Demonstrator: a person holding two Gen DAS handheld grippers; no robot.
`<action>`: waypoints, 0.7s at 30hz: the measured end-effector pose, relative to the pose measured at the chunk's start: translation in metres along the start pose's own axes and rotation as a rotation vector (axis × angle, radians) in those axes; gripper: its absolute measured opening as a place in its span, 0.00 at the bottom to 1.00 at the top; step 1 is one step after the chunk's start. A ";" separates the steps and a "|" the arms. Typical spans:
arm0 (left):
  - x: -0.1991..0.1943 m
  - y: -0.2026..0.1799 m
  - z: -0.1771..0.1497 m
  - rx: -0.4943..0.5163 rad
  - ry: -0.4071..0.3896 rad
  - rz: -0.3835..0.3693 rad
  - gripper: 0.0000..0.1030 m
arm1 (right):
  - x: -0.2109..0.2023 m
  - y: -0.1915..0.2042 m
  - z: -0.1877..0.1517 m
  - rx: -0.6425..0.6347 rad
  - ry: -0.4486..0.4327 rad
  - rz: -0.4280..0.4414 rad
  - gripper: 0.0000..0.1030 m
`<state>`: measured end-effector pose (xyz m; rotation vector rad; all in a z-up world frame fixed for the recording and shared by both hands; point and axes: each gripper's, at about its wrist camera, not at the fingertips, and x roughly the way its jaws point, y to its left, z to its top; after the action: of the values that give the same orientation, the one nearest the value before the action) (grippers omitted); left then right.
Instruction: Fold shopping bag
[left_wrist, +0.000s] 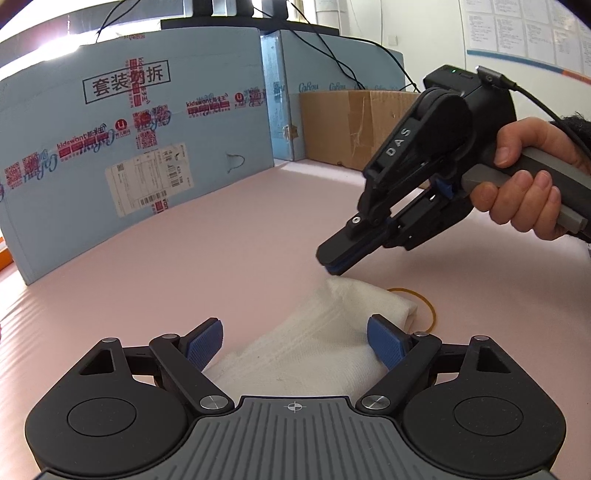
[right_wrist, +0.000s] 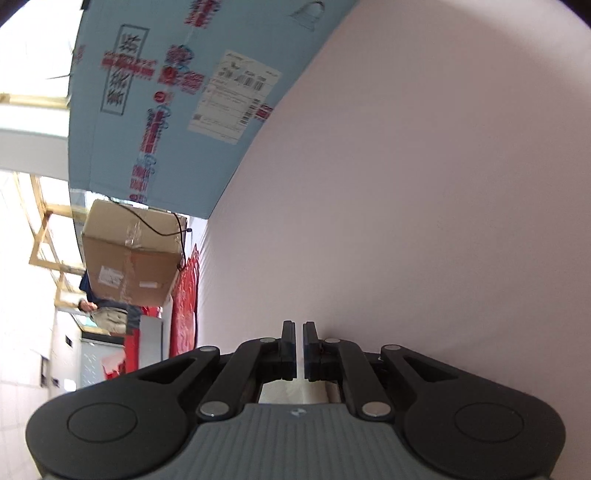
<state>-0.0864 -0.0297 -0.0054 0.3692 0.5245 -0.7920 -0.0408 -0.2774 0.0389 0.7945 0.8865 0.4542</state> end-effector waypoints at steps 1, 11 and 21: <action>0.000 0.000 0.000 0.000 0.000 0.000 0.85 | -0.005 0.004 -0.002 -0.050 0.003 -0.032 0.10; -0.002 -0.002 0.000 0.019 -0.008 0.013 0.85 | -0.017 0.054 -0.043 -0.559 0.096 -0.335 0.13; -0.002 -0.004 0.001 0.021 -0.008 0.020 0.85 | -0.012 0.073 -0.063 -0.744 0.128 -0.420 0.04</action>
<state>-0.0905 -0.0315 -0.0035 0.3901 0.5042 -0.7800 -0.1021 -0.2122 0.0768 -0.1046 0.8846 0.4193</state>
